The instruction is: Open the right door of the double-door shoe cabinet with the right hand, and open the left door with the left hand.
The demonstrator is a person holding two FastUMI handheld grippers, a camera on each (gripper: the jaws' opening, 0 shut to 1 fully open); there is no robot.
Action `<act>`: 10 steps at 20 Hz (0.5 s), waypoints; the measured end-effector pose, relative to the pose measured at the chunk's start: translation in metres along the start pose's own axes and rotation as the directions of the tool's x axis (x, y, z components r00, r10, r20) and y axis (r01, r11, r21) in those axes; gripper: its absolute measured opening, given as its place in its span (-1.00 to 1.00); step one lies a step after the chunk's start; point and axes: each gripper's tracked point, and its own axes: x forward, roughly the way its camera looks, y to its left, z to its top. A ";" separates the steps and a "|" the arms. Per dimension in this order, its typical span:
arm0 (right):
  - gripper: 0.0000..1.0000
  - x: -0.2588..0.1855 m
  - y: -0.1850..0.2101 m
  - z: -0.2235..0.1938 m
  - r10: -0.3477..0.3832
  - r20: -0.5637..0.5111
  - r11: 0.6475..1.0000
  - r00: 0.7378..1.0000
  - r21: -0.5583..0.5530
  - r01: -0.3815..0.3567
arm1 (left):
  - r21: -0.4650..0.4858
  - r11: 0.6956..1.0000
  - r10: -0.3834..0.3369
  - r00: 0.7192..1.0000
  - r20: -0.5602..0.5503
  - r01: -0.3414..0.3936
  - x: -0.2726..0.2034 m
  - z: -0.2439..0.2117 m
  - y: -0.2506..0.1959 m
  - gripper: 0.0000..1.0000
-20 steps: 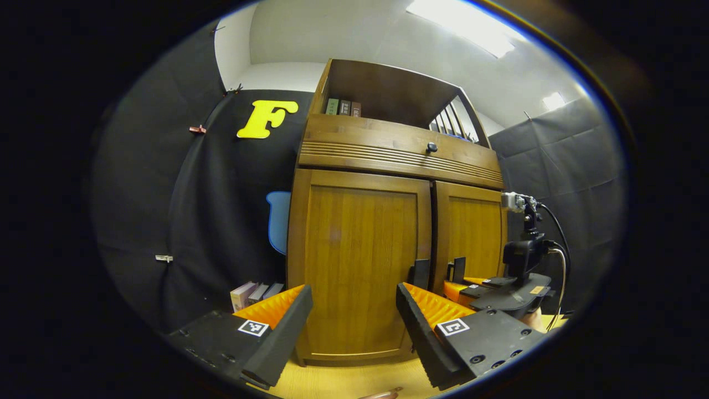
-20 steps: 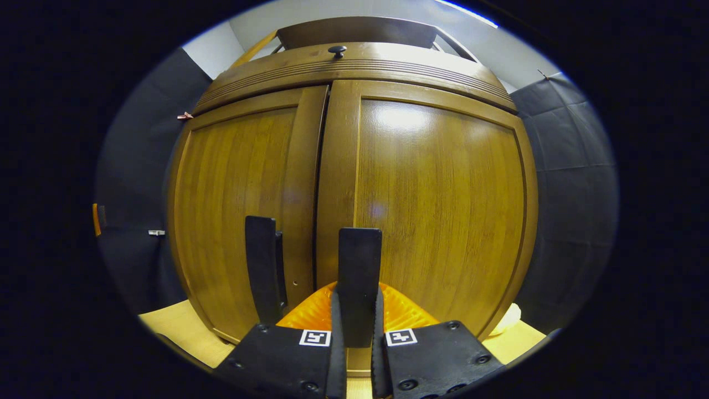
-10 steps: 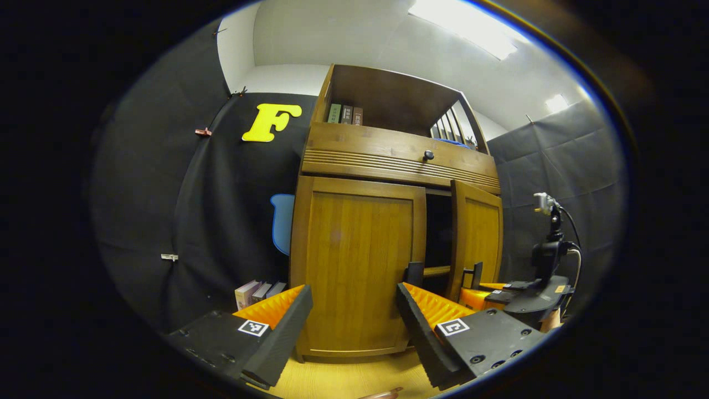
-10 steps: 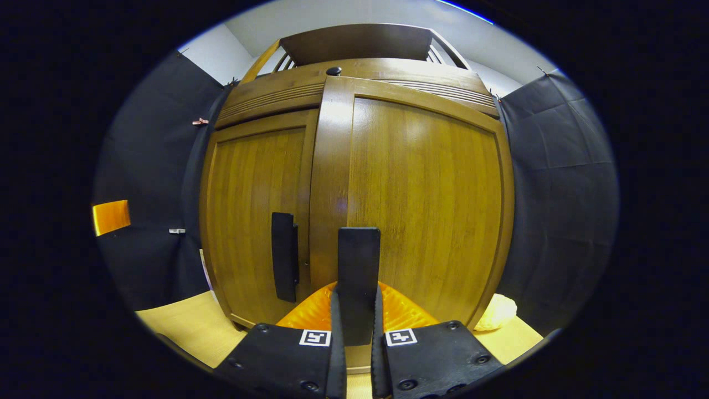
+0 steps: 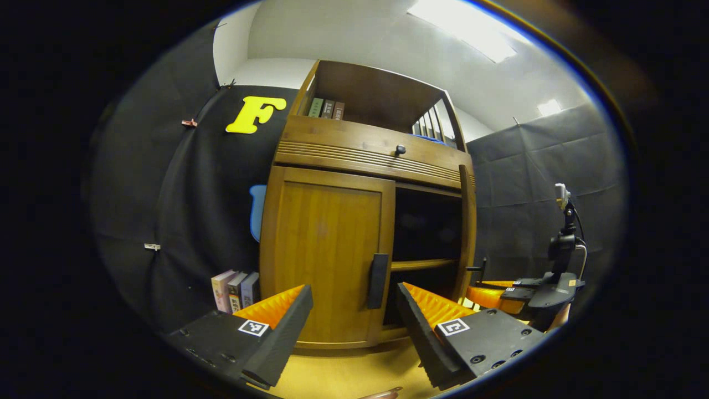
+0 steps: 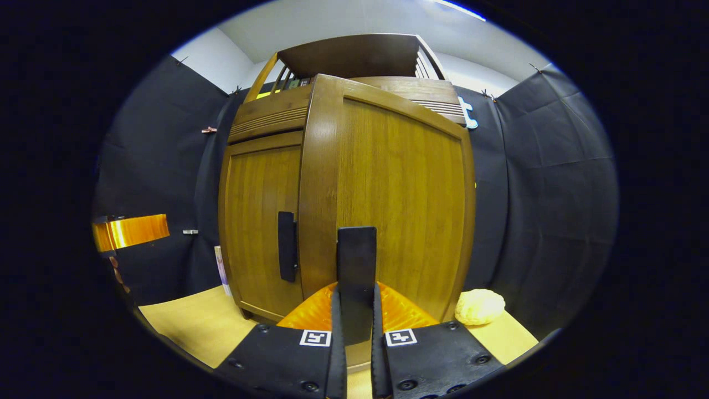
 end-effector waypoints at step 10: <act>-0.59 -0.049 -0.049 0.005 -0.038 0.002 0.999 0.999 0.015 0.038 | -0.050 0.997 -0.054 0.998 -0.032 0.052 0.011 -0.022 -0.039 0.89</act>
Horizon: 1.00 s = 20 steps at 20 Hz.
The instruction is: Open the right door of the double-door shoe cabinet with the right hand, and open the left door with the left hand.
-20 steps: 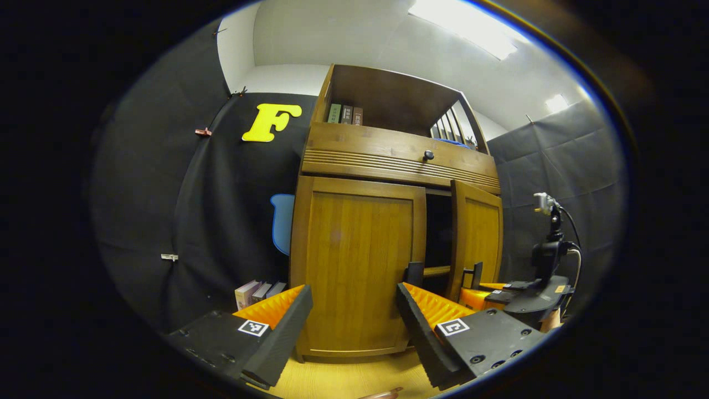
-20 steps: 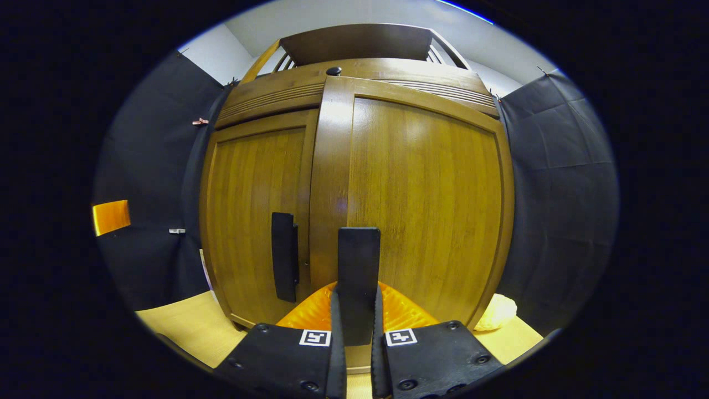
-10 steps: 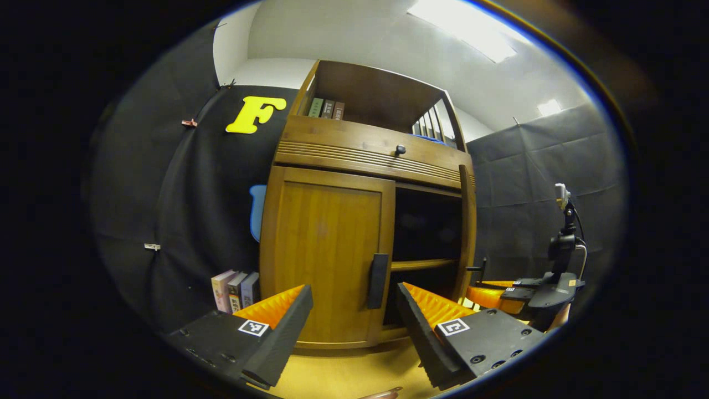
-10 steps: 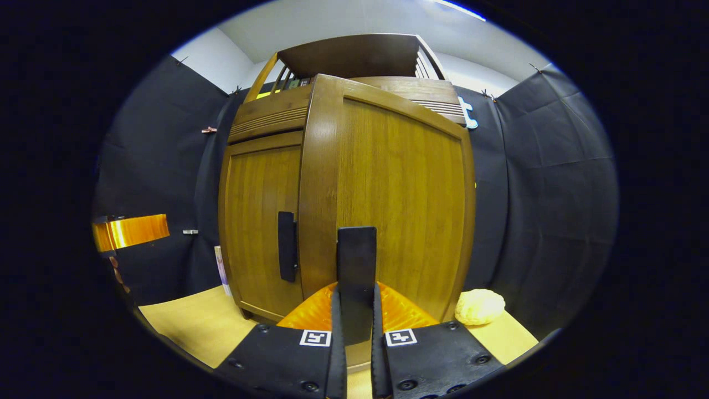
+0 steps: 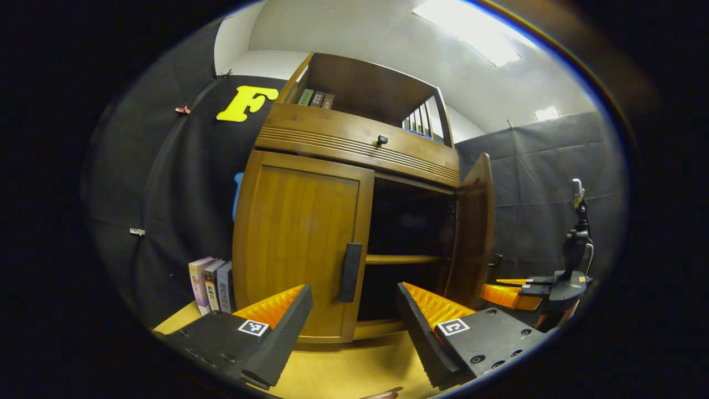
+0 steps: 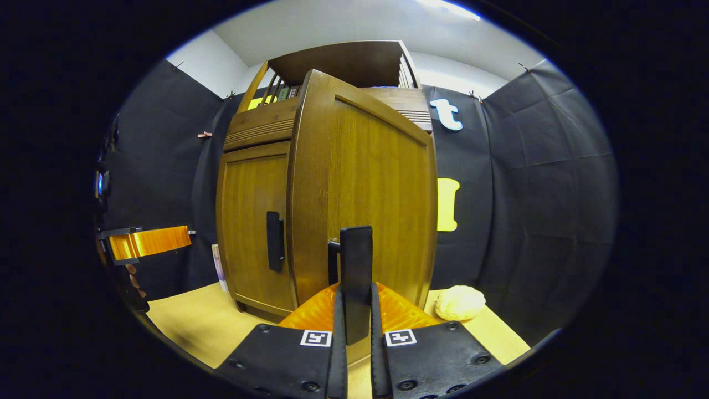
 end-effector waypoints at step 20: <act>-0.72 -0.053 -0.153 0.009 -0.209 0.028 0.978 0.978 -0.021 0.209 | 0.050 0.997 0.064 0.998 -0.001 -0.064 0.078 -0.031 -0.034 0.89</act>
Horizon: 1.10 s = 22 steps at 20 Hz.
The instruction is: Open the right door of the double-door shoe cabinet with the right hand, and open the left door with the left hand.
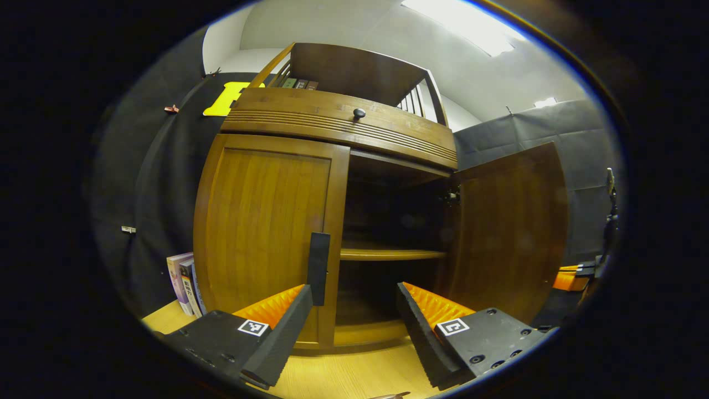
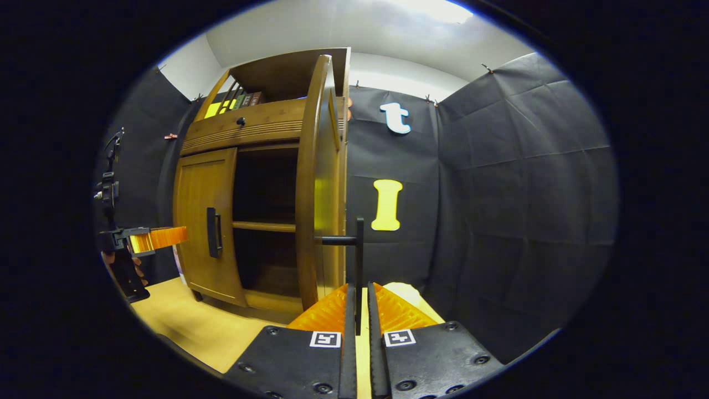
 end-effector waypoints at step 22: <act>0.94 -0.051 -0.044 0.014 0.102 0.075 0.985 0.992 0.130 -0.111 | 0.118 0.973 0.185 0.976 0.111 -0.198 0.120 -0.011 0.053 0.76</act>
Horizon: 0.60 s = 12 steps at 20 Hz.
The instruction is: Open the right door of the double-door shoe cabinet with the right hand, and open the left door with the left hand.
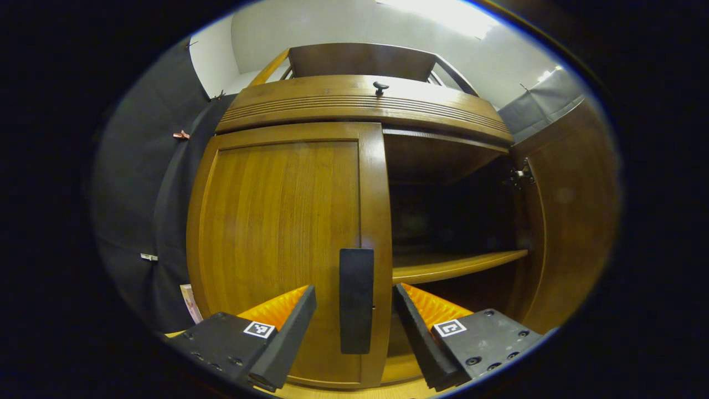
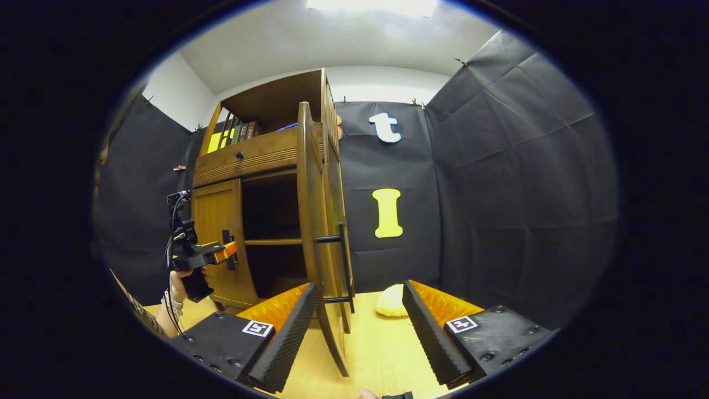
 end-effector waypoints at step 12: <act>1.00 0.010 -0.018 -0.007 -0.066 0.001 0.998 0.998 0.011 0.066 | -0.037 0.999 -0.041 0.998 -0.043 0.039 0.014 -0.010 -0.005 -0.33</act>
